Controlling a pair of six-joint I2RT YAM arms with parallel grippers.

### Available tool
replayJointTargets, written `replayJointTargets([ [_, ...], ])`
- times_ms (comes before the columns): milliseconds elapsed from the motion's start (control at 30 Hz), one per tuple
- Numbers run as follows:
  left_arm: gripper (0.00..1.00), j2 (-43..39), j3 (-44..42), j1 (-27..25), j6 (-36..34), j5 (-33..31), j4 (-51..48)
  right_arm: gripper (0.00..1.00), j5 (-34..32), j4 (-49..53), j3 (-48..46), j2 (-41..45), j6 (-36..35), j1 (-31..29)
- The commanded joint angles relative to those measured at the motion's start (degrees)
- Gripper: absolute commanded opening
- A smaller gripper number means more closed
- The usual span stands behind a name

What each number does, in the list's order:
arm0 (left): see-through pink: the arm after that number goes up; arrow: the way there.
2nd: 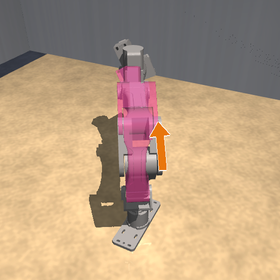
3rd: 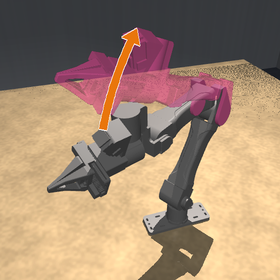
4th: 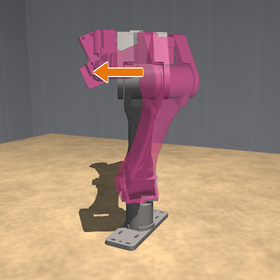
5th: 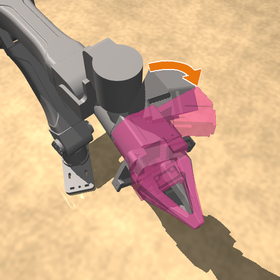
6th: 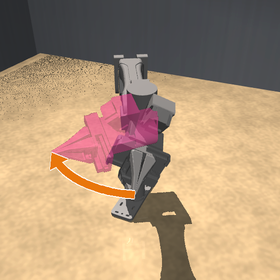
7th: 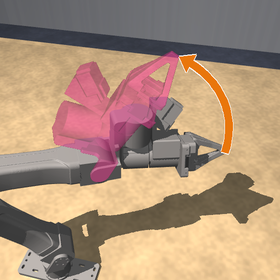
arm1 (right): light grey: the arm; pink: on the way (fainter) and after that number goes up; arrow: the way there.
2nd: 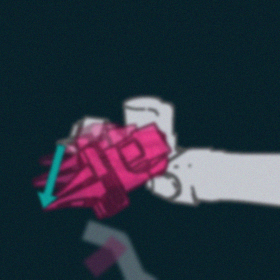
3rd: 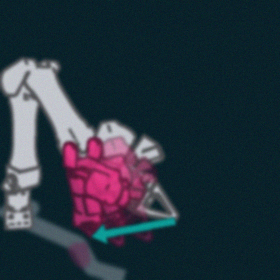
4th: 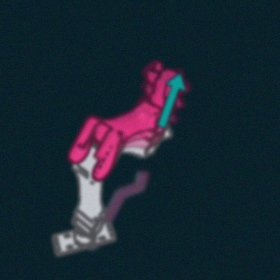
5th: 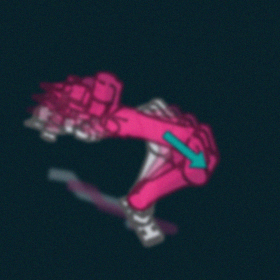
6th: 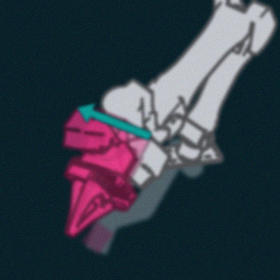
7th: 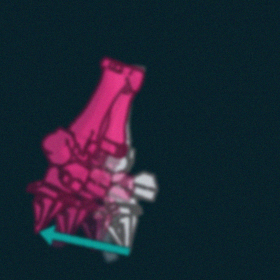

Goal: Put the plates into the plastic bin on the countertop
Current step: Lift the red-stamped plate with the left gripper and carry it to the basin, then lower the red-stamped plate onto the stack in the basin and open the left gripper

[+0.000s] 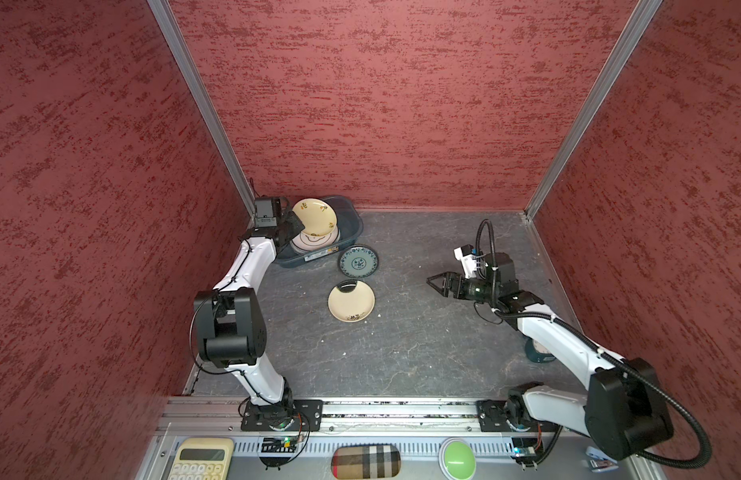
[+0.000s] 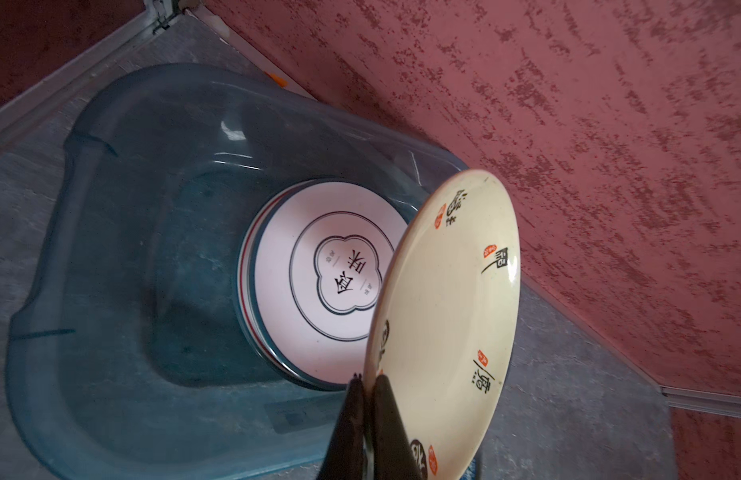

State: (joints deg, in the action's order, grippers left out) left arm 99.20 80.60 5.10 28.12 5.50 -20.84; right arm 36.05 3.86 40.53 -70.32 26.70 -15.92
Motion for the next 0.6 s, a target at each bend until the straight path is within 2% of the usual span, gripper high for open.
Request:
replayJointTargets([
  [0, 0.0, 3.28, 4.21, 0.54, -4.68, -4.13, -2.96, 0.93, -0.85, -0.4, -0.28, 1.09, -1.61, -0.16],
  [433, 0.0, 17.18, 21.18, 0.1, -7.12, -5.11, -13.27, 0.93, -2.12, -0.87, -1.8, 1.16, -0.06, -0.16],
  [567, 0.0, 19.57, 23.31, 0.17, -6.7, -4.25, -14.62, 0.93, -2.47, -0.46, -1.68, 1.08, -0.04, -0.16],
])
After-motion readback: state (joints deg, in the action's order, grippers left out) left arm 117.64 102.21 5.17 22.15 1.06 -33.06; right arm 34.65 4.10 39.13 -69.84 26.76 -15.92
